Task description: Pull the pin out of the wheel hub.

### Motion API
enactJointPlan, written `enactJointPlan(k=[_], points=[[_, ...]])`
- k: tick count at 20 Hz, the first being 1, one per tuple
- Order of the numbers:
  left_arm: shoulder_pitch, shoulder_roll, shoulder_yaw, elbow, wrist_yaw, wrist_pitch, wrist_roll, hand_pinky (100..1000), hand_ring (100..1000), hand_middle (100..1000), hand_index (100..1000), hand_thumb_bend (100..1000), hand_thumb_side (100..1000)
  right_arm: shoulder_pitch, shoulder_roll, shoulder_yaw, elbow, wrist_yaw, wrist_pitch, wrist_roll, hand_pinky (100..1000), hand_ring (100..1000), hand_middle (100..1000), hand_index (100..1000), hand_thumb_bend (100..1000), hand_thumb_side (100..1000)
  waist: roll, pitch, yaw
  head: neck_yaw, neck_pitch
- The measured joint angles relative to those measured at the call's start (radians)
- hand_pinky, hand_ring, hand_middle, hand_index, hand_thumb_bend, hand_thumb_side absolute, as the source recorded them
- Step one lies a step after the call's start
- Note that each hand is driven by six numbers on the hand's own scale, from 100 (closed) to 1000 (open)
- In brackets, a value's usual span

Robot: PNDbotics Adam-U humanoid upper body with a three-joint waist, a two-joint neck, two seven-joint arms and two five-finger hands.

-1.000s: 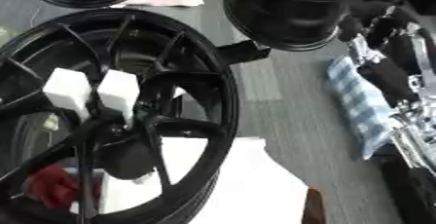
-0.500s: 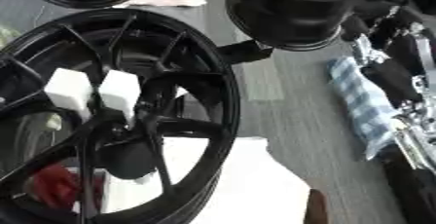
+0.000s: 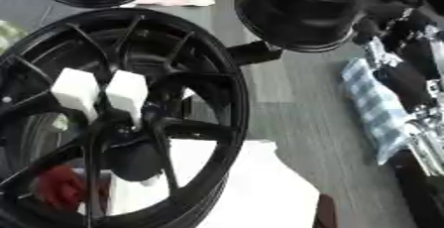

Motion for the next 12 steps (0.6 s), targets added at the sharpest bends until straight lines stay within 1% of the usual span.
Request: enactJointPlan(k=[3,5,7,8,9,12], points=[[-0.021,-0.025,-0.006,0.0,0.009,0.024,-0.024,886,764,665,878,100,710,-0.004,-0.002,0.002,0.0,-0.001,0.0,0.001,635,681,586,690,255,335,0.0,0.0,-0.005,0.006,0.0],[-0.031,-0.037,-0.008,0.0,0.01,0.052,-0.037,884,759,655,881,100,716,-0.008,-0.002,0.004,0.0,-0.004,0.002,0.002,635,681,586,690,255,335,-0.001,0.0,-0.007,0.006,-0.001],[-0.042,-0.05,-0.011,0.0,0.001,0.096,-0.042,886,759,653,884,100,728,-0.009,-0.002,0.005,0.0,-0.006,0.003,0.003,635,681,586,689,255,336,-0.002,0.0,-0.013,0.007,-0.001],[-0.044,-0.055,-0.011,0.0,-0.007,0.121,-0.04,891,766,661,888,100,733,-0.012,-0.002,0.005,0.0,-0.007,0.004,0.004,635,681,586,689,244,335,-0.001,0.0,-0.015,0.01,-0.001],[-0.045,-0.061,-0.011,0.0,-0.015,0.147,-0.037,897,774,673,891,100,732,-0.016,-0.002,0.005,0.0,-0.008,0.004,0.004,635,681,586,690,256,336,0.0,0.0,-0.018,0.012,-0.001],[-0.046,-0.079,-0.011,0.0,-0.045,0.22,-0.028,922,807,709,894,107,716,-0.029,-0.002,0.006,0.0,-0.011,0.005,0.005,635,682,586,689,256,337,0.005,0.002,-0.032,0.023,-0.001]])
